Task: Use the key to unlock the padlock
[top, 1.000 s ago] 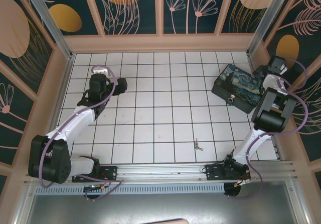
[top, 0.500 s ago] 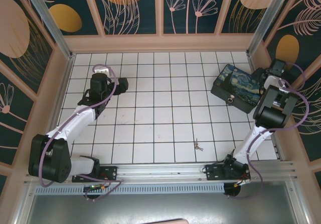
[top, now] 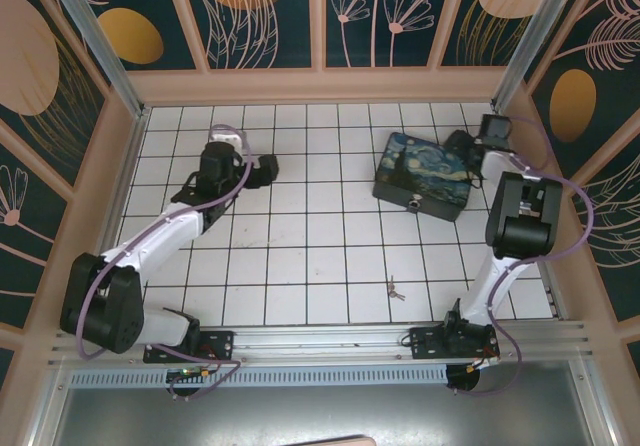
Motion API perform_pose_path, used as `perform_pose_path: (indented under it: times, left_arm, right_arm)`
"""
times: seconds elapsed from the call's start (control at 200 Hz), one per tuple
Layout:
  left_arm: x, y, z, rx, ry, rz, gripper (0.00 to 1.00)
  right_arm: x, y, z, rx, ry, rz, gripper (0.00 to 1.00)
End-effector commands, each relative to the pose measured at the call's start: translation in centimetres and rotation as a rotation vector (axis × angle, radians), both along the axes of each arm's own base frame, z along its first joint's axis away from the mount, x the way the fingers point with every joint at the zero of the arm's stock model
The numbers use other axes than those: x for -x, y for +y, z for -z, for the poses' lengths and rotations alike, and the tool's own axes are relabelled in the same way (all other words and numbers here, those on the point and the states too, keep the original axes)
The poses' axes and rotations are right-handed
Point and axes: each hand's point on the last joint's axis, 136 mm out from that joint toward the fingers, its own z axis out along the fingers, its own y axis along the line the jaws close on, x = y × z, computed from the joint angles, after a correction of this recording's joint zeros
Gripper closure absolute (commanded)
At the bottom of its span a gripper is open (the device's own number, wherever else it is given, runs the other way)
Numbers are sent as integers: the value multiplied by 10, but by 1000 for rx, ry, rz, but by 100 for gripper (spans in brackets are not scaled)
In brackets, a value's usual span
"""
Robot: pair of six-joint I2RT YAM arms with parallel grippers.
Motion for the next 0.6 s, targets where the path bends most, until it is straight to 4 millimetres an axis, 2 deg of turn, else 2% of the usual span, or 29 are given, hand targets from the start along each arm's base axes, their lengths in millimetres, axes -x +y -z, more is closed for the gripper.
perform_pose_path:
  times: [0.0,0.205,0.255,0.36,0.425,0.48,0.591]
  left_arm:
    - [11,-44,9,104,78,117,2]
    - [12,-87,21,205,152,232,3]
    - [12,-92,25,207,170,244,3]
    - [12,-90,38,188,204,217,4]
    - [12,-89,39,194,210,206,4]
    - [12,-91,41,198,217,206,4]
    - [12,-91,42,196,219,198,5]
  right_arm:
    - [-4,60,-2,-64,0,-81,12]
    - [-6,154,-4,-88,-39,-273,11]
    - [-4,171,-4,-88,-46,-304,11]
    - [4,204,-1,-94,-29,-360,11]
    - [8,220,-3,-86,-35,-387,11]
    - [10,225,-4,-77,-36,-392,10]
    - [6,217,-17,-75,-60,-366,9]
